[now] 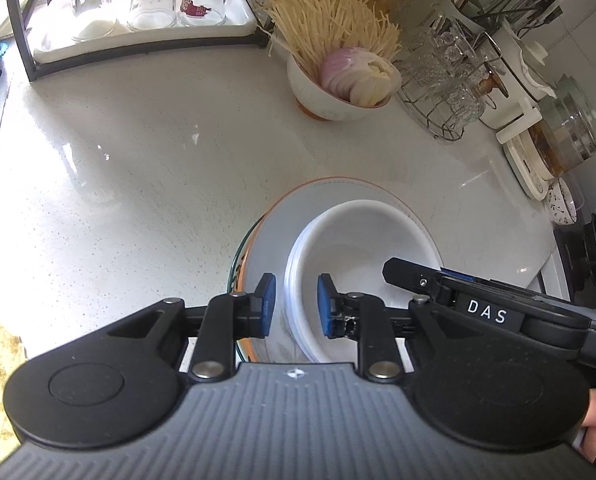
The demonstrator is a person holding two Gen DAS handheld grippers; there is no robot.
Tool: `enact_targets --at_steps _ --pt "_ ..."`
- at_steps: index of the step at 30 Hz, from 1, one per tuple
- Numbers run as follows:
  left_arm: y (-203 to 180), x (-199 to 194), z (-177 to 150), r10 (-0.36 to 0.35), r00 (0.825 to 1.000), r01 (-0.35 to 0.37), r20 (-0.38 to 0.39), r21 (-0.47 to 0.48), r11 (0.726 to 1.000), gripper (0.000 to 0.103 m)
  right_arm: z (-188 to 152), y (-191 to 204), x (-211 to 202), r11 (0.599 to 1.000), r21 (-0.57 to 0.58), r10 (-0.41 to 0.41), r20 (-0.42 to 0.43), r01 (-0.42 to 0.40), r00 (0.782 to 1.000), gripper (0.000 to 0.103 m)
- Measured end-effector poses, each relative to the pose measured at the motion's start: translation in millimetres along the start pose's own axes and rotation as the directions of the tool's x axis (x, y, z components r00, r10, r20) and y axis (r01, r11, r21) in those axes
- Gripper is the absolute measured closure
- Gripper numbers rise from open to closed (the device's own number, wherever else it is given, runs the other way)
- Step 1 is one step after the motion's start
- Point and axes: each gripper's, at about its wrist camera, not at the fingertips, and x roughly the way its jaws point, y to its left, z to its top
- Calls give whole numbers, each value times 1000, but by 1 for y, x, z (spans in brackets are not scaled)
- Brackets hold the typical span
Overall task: Organize plates and bowls
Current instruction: 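Open both grippers to release the bowl on the plates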
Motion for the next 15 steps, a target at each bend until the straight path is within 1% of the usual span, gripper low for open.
enact_targets --at_steps 7,13,15 --pt "-5 -26 0 16 998 -17 60 10 1000 72 0 -5 -15 1000 9 1 32 -1 999 60" --pt "-11 -50 -3 33 993 -39 111 51 998 70 -2 -2 -36 1000 -4 21 69 -21 997 60" --pt "-18 -60 -4 40 990 -51 135 81 995 70 -2 0 -45 999 -21 28 87 -26 996 60"
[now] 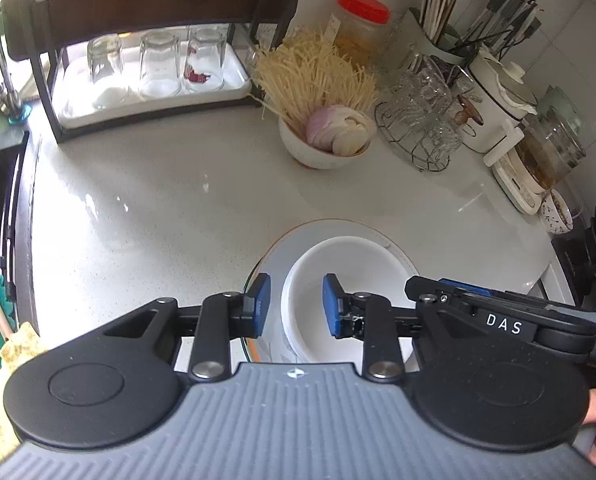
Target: Organize plates and bowls
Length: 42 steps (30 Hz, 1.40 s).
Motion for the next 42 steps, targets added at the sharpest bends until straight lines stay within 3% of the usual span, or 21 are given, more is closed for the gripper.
enact_targets --at_steps 7,17,23,33,42 --pt "-18 -50 6 42 993 -46 110 31 998 70 10 13 -41 998 -34 52 99 -49 994 60" --pt "-60 -97 -6 102 961 -113 257 27 993 70 23 10 -100 983 -136 150 206 -123 967 60" --pt "-92 -119 -23 134 947 -138 293 -6 990 70 20 -5 -137 967 -199 204 235 -158 950 60" --pt "-150 -160 -65 183 908 -185 378 -32 982 70 9 -28 -185 932 -292 296 265 -216 918 60" --pt "-176 -173 -105 258 882 -228 394 -122 966 60 -10 -41 -201 898 -359 347 222 -254 911 60"
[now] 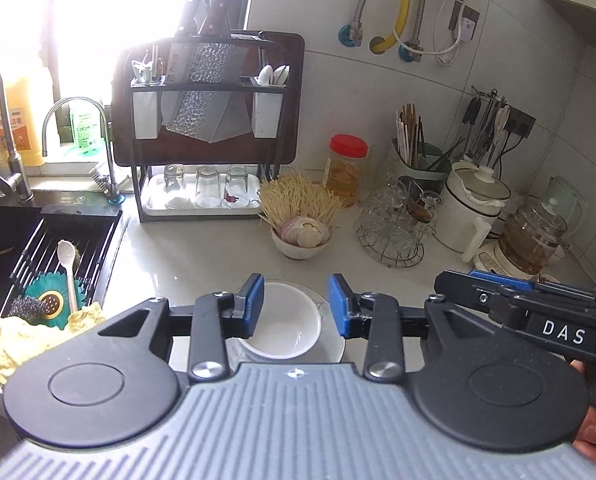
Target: Organize plates and bowls
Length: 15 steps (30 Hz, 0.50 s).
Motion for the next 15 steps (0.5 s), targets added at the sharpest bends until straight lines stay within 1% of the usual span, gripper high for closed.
enact_targets --at_steps 8,15 --pt "-14 -21 -28 42 999 -43 -21 -33 999 56 -20 -4 -18 1000 -11 22 -42 -23 999 60" --pt "-25 -36 -50 63 997 -66 -47 -58 996 55 -36 -7 -36 999 -33 8 -67 -11 998 60"
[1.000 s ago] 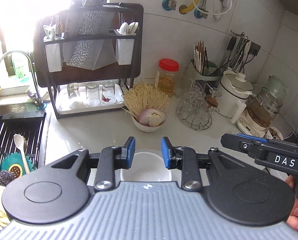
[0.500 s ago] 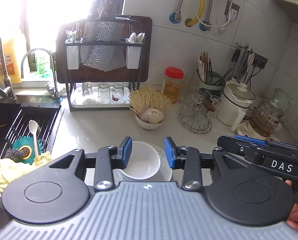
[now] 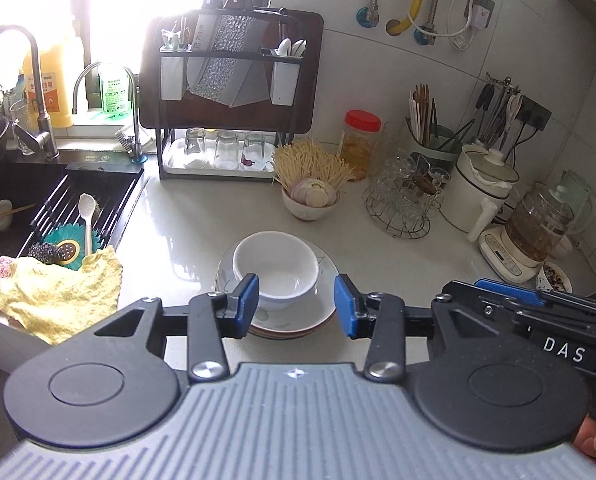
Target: Organize plates and bowls
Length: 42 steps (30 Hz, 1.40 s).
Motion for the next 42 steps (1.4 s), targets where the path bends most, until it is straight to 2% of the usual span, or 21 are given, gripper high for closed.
enact_targets --at_steps 6,11,13,15,22,25,30,33,38,42 --pt "-5 -11 -16 23 1000 -23 -7 -12 1000 51 -14 -2 -12 1000 -10 2 -18 -2 1000 60" --pt "-6 -18 -26 36 999 -36 -8 -28 999 36 -19 -4 -19 1000 -21 12 -17 -12 1000 59" --pt "-7 -20 -29 47 999 -48 -11 -24 999 28 -20 -3 -20 1000 -23 5 -12 -5 1000 48" --pt "-9 -21 -31 58 998 -59 -10 -13 998 25 -20 -5 -23 1000 -24 6 -3 -6 1000 42" --pt "-10 -23 -34 81 996 -81 -23 -11 997 11 -18 -12 -26 1000 -20 -1 3 1 1000 41" --pt "-10 -23 -33 97 995 -97 -28 -5 995 8 -17 -14 -24 1000 -16 -2 3 2 1000 34" --pt "-6 -24 -32 101 994 -102 -30 -10 995 6 -16 -13 -24 1000 -15 -13 6 13 1000 33" --pt "-5 -25 -30 104 994 -104 -33 -11 995 5 -16 -13 -26 1000 -9 -15 18 15 1000 25" --pt "-6 -27 -28 115 993 -115 -30 0 993 5 -16 -12 -28 1000 -9 -27 31 27 999 24" --pt "-6 -28 -29 115 993 -115 -32 2 993 5 -16 -11 -27 1000 -9 -29 34 29 999 17"
